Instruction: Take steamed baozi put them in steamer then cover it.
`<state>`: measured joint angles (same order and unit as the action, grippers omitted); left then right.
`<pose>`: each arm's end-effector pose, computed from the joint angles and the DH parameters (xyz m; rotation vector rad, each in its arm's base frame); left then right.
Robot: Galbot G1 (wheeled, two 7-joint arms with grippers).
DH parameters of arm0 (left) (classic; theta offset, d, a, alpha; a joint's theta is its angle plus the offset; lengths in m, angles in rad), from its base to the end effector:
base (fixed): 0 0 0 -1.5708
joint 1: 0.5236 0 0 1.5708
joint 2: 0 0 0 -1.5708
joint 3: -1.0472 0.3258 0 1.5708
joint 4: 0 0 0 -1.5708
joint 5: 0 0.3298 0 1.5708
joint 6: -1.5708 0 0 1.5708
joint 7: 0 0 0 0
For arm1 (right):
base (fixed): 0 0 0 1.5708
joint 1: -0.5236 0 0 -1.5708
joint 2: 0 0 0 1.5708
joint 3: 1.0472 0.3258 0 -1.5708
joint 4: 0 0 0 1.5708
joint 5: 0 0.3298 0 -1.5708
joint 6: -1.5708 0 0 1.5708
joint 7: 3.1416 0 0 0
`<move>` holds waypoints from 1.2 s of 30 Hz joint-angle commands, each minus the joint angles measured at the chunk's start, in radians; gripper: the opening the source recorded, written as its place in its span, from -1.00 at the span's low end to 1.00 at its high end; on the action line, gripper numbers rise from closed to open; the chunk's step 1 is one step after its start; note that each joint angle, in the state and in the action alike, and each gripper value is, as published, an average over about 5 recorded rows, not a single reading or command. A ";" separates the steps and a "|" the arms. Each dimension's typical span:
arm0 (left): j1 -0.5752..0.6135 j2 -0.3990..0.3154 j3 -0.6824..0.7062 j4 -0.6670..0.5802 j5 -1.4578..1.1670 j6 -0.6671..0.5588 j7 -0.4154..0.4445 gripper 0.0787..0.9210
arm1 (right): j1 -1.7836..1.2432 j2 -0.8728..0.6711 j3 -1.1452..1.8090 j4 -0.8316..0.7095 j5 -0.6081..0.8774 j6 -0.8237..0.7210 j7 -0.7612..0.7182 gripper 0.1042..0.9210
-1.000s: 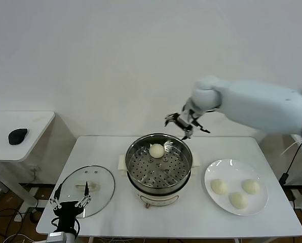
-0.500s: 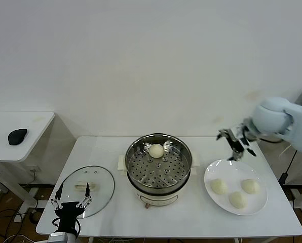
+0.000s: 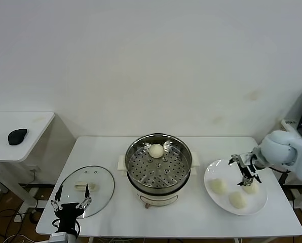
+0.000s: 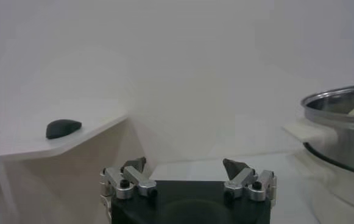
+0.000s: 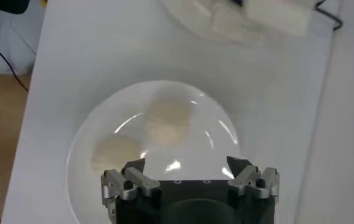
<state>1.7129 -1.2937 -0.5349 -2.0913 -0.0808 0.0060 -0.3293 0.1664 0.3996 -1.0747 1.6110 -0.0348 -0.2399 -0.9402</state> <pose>0.1295 0.0474 -0.2984 0.2842 -2.9897 -0.2701 0.3951 -0.1598 -0.1571 1.2667 -1.3452 1.5210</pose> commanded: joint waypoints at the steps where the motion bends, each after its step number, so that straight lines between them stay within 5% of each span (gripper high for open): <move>1: -0.001 0.000 -0.003 0.002 0.003 0.004 0.001 0.77 | -0.267 0.056 0.193 -0.101 -0.056 0.018 0.012 0.76; 24: -0.014 0.001 -0.005 0.011 0.005 0.010 0.003 0.77 | -0.305 0.184 0.233 -0.201 -0.070 0.026 0.025 0.76; 36: -0.018 -0.003 0.003 0.008 0.007 0.011 0.002 0.77 | -0.255 0.170 0.208 -0.195 -0.050 0.016 -0.021 0.32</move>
<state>1.6941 -1.2963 -0.5330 -2.0803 -0.0752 0.0163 -0.3270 -0.1002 0.5597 -0.8616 1.4243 -0.0893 -0.2221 -0.9430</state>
